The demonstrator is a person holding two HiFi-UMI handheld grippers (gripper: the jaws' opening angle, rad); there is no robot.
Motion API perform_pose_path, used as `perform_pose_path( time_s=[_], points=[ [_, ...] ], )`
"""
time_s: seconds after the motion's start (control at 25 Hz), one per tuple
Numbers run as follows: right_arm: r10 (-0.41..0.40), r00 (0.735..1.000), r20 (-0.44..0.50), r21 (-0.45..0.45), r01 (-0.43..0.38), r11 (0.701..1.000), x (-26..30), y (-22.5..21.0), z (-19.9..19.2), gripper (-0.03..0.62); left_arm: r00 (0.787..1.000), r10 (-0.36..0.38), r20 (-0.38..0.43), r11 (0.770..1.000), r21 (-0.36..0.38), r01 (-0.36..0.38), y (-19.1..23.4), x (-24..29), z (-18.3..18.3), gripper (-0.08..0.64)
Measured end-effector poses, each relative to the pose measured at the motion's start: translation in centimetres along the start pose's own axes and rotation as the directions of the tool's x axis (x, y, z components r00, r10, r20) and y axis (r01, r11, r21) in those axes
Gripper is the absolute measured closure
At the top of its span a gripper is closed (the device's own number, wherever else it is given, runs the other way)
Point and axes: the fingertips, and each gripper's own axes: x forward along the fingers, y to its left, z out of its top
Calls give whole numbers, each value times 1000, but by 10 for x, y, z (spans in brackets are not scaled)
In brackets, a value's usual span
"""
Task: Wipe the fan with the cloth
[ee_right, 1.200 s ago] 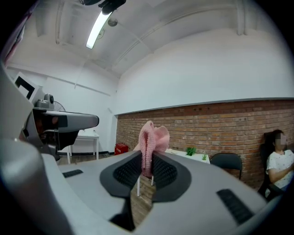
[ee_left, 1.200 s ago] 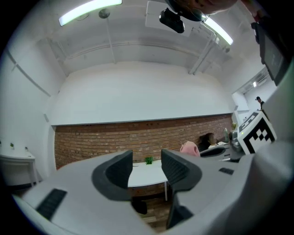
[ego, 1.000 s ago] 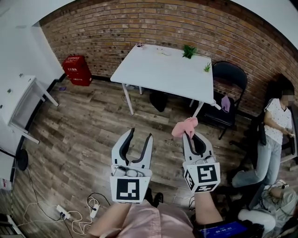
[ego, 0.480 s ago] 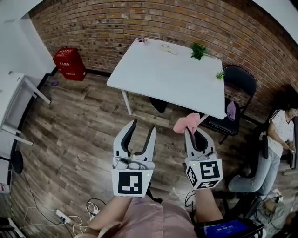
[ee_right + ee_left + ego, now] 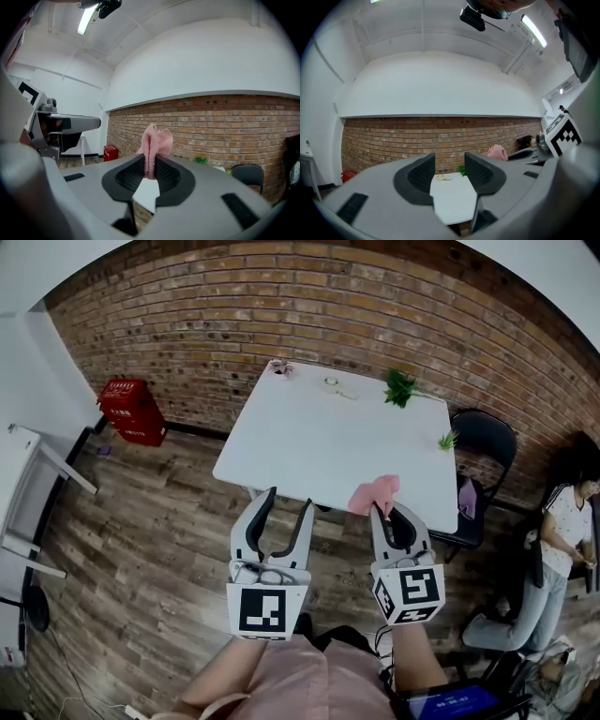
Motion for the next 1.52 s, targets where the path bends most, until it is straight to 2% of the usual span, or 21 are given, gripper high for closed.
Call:
perform_pose_path(
  time_s=[0.16,0.32,0.52,0.72,0.84,0.96,1.16,1.4,1.52],
  points=[
    [-15,1000,-17,15,15,1000,24,-10,-9,534,999,-16,-40,1000,-22,15,6,26,-19,369],
    [-22,999,-39,37,23,999,47,-26,-20,534,997,-44,-68,999,-13,43,7,54,-34,368],
    [-31,998,-60,66,35,997,83,-53,-34,532,993,-47,-108,998,-33,44,13,99,-54,367],
    [-20,993,-115,81,29,996,133,-90,-60,532,991,-39,-131,998,35,44,30,167,-67,360],
    [-14,991,-132,85,25,996,170,-122,-65,532,987,-28,-158,999,36,34,35,212,-77,359],
    [0,992,-126,86,11,996,209,-151,-60,532,983,-18,-181,999,32,24,36,253,-87,357],
    [22,995,-92,69,-15,998,265,-192,-41,532,990,-2,-143,1000,11,4,34,314,-76,353],
    [25,999,-26,57,-24,998,309,-221,-6,532,994,25,-107,999,41,-21,48,356,-59,353],
    [23,1000,-20,52,-21,998,327,-230,-3,532,994,30,-101,999,41,-26,55,371,-60,353]
  ],
)
